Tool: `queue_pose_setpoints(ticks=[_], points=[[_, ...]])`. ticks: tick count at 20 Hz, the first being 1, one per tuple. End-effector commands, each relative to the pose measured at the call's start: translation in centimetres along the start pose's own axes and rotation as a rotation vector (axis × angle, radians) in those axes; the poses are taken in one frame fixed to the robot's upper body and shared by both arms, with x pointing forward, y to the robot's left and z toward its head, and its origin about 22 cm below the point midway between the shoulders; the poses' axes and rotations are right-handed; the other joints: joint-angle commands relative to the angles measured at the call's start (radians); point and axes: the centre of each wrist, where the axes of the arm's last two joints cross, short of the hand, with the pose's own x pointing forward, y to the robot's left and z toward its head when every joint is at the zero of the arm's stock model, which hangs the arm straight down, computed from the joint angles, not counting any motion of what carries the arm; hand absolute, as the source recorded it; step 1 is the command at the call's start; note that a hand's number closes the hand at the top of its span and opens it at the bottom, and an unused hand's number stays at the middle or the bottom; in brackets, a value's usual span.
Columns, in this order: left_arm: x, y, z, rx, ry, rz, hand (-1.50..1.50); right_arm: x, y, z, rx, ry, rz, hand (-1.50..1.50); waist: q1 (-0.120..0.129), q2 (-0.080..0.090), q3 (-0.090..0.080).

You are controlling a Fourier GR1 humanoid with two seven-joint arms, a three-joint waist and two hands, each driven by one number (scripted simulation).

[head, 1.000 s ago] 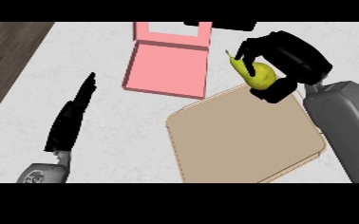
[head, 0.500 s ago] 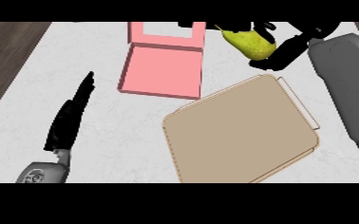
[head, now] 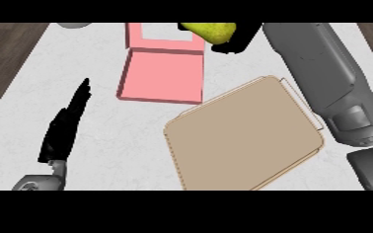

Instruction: Pick the pear from the tray and place it in the cardboard box

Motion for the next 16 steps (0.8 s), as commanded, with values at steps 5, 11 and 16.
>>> queue_pose_setpoints(ticks=[5,11,16], points=[[-2.2,0.2,1.6,0.019,0.037,0.007,0.00,1.2,5.7,-6.6,0.146,-0.006,-0.014,1.50,-0.027,-0.007,-0.001],[0.4,-0.2,0.6,0.003,0.009,0.009,0.00,0.6,10.1,-8.1,0.204,0.065,0.032,1.50,0.000,0.000,-0.001],[-0.6,-0.8,0.0,-0.018,-0.023,-0.019,0.00,-1.0,12.3,-6.5,0.222,0.206,-0.009,-1.50,0.022,0.003,-0.002]])
